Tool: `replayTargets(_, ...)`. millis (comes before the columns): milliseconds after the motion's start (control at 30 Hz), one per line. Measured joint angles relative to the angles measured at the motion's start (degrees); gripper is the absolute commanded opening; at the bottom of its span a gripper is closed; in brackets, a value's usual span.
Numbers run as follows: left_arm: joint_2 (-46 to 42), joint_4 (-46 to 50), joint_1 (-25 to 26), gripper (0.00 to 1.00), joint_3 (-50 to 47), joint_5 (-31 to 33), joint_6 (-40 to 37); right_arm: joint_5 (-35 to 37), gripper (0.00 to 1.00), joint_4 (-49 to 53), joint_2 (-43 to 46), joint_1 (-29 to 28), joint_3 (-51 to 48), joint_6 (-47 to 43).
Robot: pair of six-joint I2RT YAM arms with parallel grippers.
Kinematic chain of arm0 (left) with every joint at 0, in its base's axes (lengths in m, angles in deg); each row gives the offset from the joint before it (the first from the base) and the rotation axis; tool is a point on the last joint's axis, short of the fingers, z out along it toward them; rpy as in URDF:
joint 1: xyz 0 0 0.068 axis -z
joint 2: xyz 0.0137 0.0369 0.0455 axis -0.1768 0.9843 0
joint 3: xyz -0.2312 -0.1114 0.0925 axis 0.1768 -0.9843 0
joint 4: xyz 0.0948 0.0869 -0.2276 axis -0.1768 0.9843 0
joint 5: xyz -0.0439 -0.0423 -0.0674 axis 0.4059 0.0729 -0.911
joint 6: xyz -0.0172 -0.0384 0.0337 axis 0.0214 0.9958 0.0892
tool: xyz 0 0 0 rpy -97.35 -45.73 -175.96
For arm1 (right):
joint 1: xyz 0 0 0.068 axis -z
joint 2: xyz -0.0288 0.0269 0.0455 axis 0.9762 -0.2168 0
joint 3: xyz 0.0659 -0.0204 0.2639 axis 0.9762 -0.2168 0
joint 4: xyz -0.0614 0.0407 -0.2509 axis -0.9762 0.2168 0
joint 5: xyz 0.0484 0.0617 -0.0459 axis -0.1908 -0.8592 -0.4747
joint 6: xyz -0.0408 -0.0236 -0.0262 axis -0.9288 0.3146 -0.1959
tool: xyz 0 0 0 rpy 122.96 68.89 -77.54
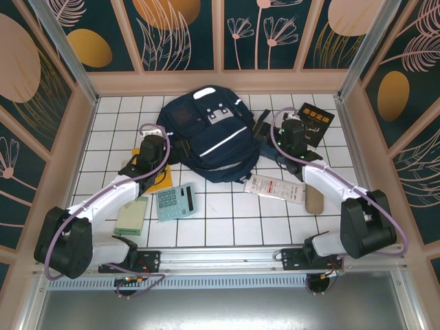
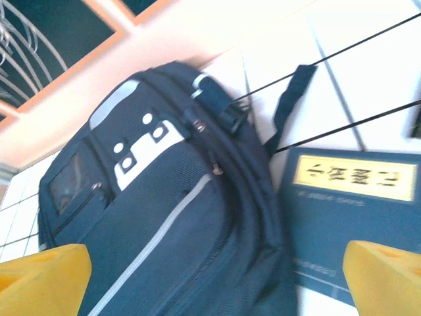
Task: Pack the student bag
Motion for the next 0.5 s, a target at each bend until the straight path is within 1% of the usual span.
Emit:
replayTargets(100, 2.43, -0.17, 2.62, 0.94, 2.29, -0.63, 0.22, 1.16, 0.99, -0.02, 2.19, 2.58, -2.19, 0.00)
replayTargets(233, 6.49, -0.87, 7.69, 0.94, 5.81, -0.76, 0.46, 1.73, 0.99, -0.04, 3.02, 5.97, -3.58, 0.04)
replayTargets(500, 17.20, -2.97, 18.47, 0.94, 12.31, -0.37, 1.77, 1.81, 0.99, -0.33, 2.97, 9.38, -4.44, 0.04)
